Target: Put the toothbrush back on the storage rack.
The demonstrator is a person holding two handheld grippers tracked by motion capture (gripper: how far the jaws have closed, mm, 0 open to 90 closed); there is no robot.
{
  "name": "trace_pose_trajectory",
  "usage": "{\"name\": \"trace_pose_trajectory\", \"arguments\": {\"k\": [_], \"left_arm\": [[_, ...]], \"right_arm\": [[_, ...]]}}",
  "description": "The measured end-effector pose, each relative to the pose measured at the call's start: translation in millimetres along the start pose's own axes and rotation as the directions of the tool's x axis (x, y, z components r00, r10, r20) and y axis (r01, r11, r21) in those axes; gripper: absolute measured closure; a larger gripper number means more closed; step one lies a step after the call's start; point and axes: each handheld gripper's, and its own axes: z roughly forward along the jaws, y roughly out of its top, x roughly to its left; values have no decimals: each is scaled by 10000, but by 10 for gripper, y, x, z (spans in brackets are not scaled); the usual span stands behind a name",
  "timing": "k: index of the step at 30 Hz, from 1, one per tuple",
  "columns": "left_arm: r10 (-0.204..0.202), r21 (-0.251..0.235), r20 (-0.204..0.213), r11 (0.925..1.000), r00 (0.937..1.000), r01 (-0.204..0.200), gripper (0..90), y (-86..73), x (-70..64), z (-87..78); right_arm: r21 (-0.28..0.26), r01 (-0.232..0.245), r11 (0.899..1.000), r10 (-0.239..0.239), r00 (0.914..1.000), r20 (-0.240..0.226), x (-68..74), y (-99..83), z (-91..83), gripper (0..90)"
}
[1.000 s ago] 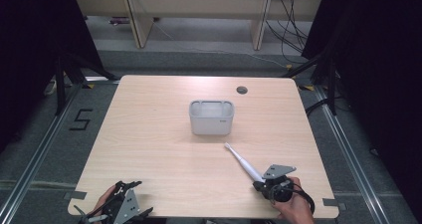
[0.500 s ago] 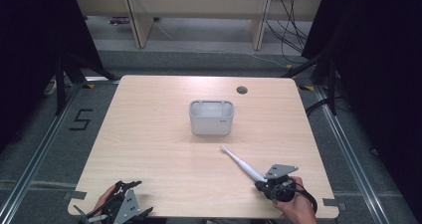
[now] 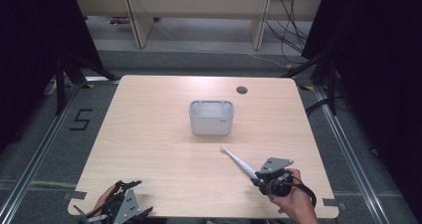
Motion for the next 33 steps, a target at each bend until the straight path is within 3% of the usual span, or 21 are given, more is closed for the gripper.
{"name": "trace_pose_trajectory", "arguments": {"k": [1, 4, 5, 12, 13, 14, 16, 17, 19, 26, 28, 29, 30, 31, 33], "left_arm": [[7, 20, 22, 10000, 10000, -7, 156, 0, 2, -2], [24, 93, 140, 10000, 9999, -25, 156, 0, 9, -9], [-63, -27, 127, 10000, 9999, 64, 156, -3, 1, 0], [-90, -87, -81, 9999, 9999, 89, 156, -8, 0, 6], [-76, -44, 87, 10000, 9999, 76, 156, -7, 5, 4], [104, 111, 167, 9999, 9998, -106, 156, -5, 14, -6], [-30, -4, 107, 10000, 9999, 30, 156, -3, 4, -4], [-41, -84, 127, 10000, 9999, 42, 156, -3, 4, -10], [30, -4, 140, 10000, 9999, -30, 156, -1, 11, -15], [-19, 59, 163, 10000, 9999, 18, 156, -2, 6, -6], [-75, -26, 105, 10000, 9999, 75, 156, -5, 2, -5], [-72, -48, 119, 10000, 9999, 72, 156, -7, 6, -2], [-72, -48, 119, 10000, 9999, 72, 156, -7, 6, -2], [-55, -29, 113, 10000, 9999, 56, 156, -6, 7, -1], [-16, -11, 108, 10000, 9999, 16, 156, -7, 4, 3]], "right_arm": [[128, -158, 9998, 157, 9998, 115, -24, 44, 3, 600], [171, -309, 9994, 305, 9993, 212, -48, 90, 26, 566], [525, -545, 9971, 538, 9984, 147, -48, 114, 27, 555], [1342, -533, 9895, 511, 9985, 193, -127, 273, 178, 441], [1545, -587, 9862, 563, 9982, 201, -134, 295, 190, 424], [1681, -606, 9839, 582, 9981, 190, -140, 314, 202, 420], [1929, -474, 9801, 457, 9989, 132, -173, 343, 222, 414], [2223, -550, 9734, 540, 9985, 108, -187, 375, 241, 411], [2276, -592, 9720, 584, 9982, 102, -188, 390, 253, 413], [2911, 45, 9567, -10, 9999, -122, -229, 504, 386, 449], [3154, 249, 9486, -190, 9996, -215, -237, 534, 441, 456], [3501, 134, 9366, -30, 9995, -301, -232, 556, 494, 468], [3501, 134, 9366, -30, 9995, -301, -232, 556, 494, 468], [3734, 279, 9272, -142, 9991, -392, -249, 583, 541, 484], [3817, 303, 9238, -152, 9990, -426, -254, 597, 558, 497]]}}
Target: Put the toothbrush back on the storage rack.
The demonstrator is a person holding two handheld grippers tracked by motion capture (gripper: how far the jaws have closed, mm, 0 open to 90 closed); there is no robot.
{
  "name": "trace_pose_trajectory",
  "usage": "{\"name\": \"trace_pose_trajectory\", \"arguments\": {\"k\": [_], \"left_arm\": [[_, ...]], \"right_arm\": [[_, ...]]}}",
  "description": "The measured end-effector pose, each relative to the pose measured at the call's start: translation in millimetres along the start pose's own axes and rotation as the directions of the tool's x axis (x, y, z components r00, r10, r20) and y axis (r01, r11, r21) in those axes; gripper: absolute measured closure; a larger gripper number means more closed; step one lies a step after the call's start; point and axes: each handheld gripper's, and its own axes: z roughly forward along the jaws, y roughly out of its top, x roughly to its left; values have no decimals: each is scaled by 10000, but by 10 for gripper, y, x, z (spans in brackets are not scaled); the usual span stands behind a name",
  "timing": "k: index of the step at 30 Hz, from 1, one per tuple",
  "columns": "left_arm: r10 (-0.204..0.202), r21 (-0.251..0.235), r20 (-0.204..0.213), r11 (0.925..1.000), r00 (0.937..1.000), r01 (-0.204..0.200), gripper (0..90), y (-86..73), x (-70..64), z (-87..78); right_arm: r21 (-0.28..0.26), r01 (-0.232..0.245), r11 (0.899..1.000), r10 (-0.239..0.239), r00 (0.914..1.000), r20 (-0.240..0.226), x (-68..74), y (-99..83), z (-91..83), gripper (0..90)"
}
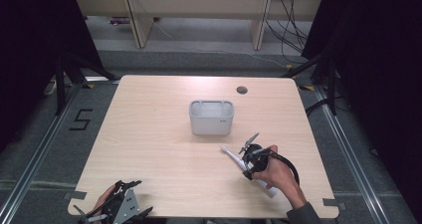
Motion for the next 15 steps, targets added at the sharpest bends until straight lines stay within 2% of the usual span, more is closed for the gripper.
{"name": "trace_pose_trajectory", "arguments": {"k": [4, 7, 8, 15], "left_arm": [[-39, 20, 8, 10000, 10000, 39, 156, 1, 6, -7], [-45, -93, -207, 9999, 9998, 43, 156, -2, -8, 3], [-41, -62, -50, 10000, 10000, 41, 156, 1, -2, -3], [-24, -52, -51, 10000, 10000, 24, 156, 1, 0, -2]], "right_arm": [[565, -51, 9984, 59, 9999, -134, -23, 70, 39, 546], [698, -17, 9976, 29, 9999, -162, -33, 86, 48, 558], [820, 25, 9966, -6, 9997, -231, -44, 93, 55, 563], [1156, -3, 9933, 31, 9997, -241, -74, 99, 97, 576]]}}
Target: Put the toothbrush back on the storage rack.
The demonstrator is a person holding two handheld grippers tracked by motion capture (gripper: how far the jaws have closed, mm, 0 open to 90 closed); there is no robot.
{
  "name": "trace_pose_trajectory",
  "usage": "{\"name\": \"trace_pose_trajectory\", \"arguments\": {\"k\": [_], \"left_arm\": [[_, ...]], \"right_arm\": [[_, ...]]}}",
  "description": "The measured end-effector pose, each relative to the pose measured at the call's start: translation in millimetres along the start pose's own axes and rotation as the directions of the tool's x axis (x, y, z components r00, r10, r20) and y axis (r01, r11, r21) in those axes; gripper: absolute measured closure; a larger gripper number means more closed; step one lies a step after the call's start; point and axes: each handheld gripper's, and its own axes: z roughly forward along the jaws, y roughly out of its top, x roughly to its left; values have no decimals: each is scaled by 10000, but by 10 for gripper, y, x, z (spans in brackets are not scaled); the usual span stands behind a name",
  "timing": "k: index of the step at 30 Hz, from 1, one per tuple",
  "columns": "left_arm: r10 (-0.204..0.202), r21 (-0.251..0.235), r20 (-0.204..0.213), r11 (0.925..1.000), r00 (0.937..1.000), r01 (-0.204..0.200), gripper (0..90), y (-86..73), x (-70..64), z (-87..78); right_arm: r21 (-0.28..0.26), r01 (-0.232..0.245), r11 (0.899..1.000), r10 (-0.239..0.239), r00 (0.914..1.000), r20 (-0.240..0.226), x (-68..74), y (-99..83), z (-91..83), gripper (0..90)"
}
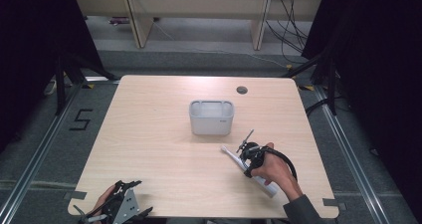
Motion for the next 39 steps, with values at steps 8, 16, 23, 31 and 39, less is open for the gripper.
{"name": "trace_pose_trajectory", "arguments": {"k": [8, 16, 23, 31, 39], "left_arm": [[-14, 14, -24, 10000, 10000, 14, 156, 0, -2, 0], [-2, -56, 55, 10000, 10000, 2, 156, -2, -4, 1], [-11, -73, 44, 10000, 10000, 12, 156, -3, -4, 2], [-90, -89, 14, 9999, 10000, 90, 156, -1, -5, 2], [65, 37, 106, 10000, 9999, -66, 156, 3, 4, -15]], "right_arm": [[289, 151, 9995, -146, 9998, -162, -42, 10, 33, 608], [548, -72, 9985, 91, 9994, -340, -9, 68, 47, 647], [877, 14, 9961, 18, 9993, -365, -6, 106, 43, 665], [784, 322, 9964, -293, 9988, -381, -10, 97, 46, 667], [737, 443, 9963, -420, 9986, -334, 1, 85, 43, 668]]}}
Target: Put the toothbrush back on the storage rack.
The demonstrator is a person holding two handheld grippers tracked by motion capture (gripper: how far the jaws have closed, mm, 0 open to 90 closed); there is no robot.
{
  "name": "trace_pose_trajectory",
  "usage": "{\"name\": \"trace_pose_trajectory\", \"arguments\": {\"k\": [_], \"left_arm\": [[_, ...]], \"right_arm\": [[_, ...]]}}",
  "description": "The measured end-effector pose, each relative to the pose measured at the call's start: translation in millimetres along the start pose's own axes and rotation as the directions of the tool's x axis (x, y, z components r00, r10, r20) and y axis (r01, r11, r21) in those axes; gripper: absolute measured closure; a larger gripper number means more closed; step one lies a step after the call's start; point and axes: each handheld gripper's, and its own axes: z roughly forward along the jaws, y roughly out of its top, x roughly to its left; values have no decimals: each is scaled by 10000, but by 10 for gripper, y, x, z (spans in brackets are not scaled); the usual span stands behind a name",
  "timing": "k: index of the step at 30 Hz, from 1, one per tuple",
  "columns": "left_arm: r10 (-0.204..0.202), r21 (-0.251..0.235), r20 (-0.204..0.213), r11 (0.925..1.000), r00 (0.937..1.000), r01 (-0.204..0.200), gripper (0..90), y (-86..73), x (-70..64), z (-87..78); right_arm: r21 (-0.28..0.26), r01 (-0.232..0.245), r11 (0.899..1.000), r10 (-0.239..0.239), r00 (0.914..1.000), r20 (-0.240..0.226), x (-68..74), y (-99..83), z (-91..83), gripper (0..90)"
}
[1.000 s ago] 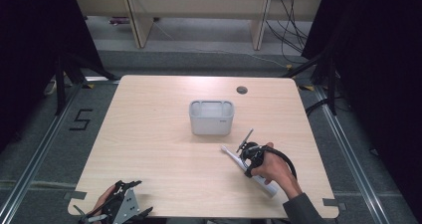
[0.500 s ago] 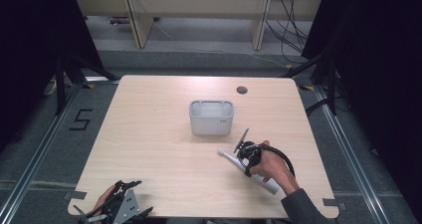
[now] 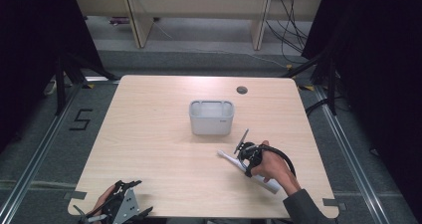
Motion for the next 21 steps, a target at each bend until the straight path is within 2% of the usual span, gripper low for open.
{"name": "trace_pose_trajectory", "arguments": {"k": [5, 7, 8, 9, 10, 12, 14, 15, 16, 17, 18, 19, 20, 21], "left_arm": [[-69, -47, -148, 10000, 9999, 69, 156, -1, -5, 16], [-125, -126, -105, 9998, 9999, 124, 156, -1, -10, 14], [42, 99, 43, 9999, 10000, -42, 156, 4, 7, -6], [-7, -27, -11, 10000, 10000, 7, 156, -1, 3, 1], [18, 88, 50, 10000, 10000, -18, 156, 1, 7, -5], [-70, -47, -124, 10000, 9999, 70, 156, -2, -4, 14], [19, 21, -76, 10000, 10000, -19, 156, 0, -1, 3], [-9, -19, -105, 10000, 9999, 9, 156, -1, -1, 5], [-1, -1, -98, 10000, 10000, 1, 156, -1, 1, 5], [8, 6, 16, 10000, 10000, -8, 156, -1, 5, 2], [8, 6, 16, 10000, 10000, -8, 156, -1, 5, 2], [12, 14, 9, 10000, 10000, -12, 156, -1, 5, 2], [9, 21, -6, 10000, 10000, -9, 156, -1, 4, 3], [8, 19, 9, 10000, 10000, -8, 156, -1, 5, 4]], "right_arm": [[146, 119, 9998, -119, 9999, 4, -8, 1, 5, 668], [211, 128, 9997, -125, 9998, -133, -9, 8, 1, 668], [269, 97, 9996, -94, 9999, -127, -6, 14, 0, 668], [334, 145, 9993, -140, 9998, -139, -4, 20, 0, 668], [392, 302, 9988, -305, 9995, 78, -12, 28, 6, 668], [437, 215, 9988, -219, 9997, 88, -4, 30, 3, 668], [439, 599, 9972, -602, 9982, 53, -33, 33, 7, 668], [427, 367, 9984, -367, 9993, -29, -15, 38, 7, 668], [419, 332, 9986, -328, 9994, -89, -10, 40, 4, 668], [467, 303, 9985, -298, 9995, -106, -4, 41, 2, 668], [472, 528, 9975, -533, 9985, 91, -24, 38, -1, 669], [472, 528, 9975, -533, 9985, 91, -24, 38, -1, 669], [370, 343, 9987, -339, 9994, -116, -9, 37, -10, 669], [226, 364, 9991, -361, 9993, -130, -16, 25, -45, 669]]}}
